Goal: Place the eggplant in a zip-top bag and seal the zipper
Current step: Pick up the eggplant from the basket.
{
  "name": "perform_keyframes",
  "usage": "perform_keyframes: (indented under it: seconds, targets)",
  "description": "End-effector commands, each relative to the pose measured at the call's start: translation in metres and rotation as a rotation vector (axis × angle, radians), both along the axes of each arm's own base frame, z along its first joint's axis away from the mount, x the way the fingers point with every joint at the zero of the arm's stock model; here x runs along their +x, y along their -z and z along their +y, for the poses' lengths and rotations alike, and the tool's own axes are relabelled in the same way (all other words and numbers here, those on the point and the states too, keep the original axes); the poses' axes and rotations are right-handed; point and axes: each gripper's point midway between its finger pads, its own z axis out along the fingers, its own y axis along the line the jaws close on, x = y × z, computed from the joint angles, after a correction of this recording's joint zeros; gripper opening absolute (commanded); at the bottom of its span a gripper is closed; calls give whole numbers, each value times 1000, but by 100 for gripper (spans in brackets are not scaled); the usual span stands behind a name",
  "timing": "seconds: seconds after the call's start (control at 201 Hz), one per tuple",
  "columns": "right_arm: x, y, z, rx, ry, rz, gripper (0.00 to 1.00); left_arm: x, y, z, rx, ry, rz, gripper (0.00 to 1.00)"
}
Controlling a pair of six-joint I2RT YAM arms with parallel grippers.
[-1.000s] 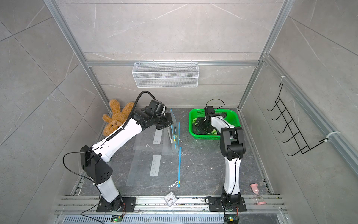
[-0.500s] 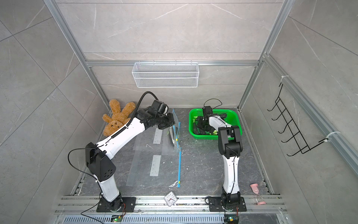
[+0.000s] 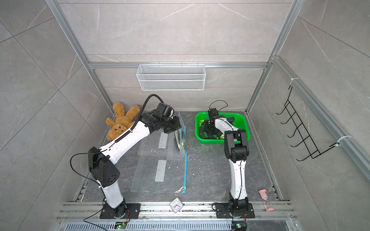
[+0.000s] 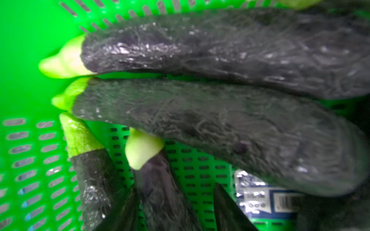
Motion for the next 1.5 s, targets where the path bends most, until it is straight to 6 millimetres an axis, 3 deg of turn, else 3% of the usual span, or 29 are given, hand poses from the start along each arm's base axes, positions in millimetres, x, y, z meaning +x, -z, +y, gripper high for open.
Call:
perform_keyframes:
  seconds: [0.0, 0.11, 0.194, 0.453, 0.548, 0.652, 0.876, 1.03, 1.145, 1.374, 1.498]
  targets:
    - [-29, 31, -8, -60, -3, 148, 55, 3, -28, -1, -52, -2, -58, 0]
    - [-29, 23, -8, -51, -3, 117, 47, 1, -28, -1, -54, 0, -57, 0]
    - [-27, 5, -6, -34, -3, 67, 40, 0, -28, 0, -55, -1, -55, 0]
    - [-18, -87, -6, -11, -7, -129, 33, -2, -31, 3, -57, -4, -62, 0]
    - [-19, -108, -6, -4, -11, -169, 32, -4, -31, 4, -57, -7, -63, 0]
    - [-23, -117, -5, 12, -16, -184, 31, -5, -32, 6, -58, -9, -65, 0]
    - [-35, -109, 0, 52, -29, -167, 30, -8, -34, 7, -62, -7, -68, 0]
    - [-46, -127, 5, 89, -53, -205, 28, -9, -36, 7, -61, -4, -69, 0]
    - [-59, -165, 17, 163, -102, -289, 26, -9, -37, 8, -59, -2, -67, 0]
    - [-82, -274, 55, 416, -174, -540, 23, -8, -45, 8, -56, -4, -84, 0]
    - [-89, -309, 89, 530, -201, -639, 22, -6, -47, 8, -57, -5, -87, 0]
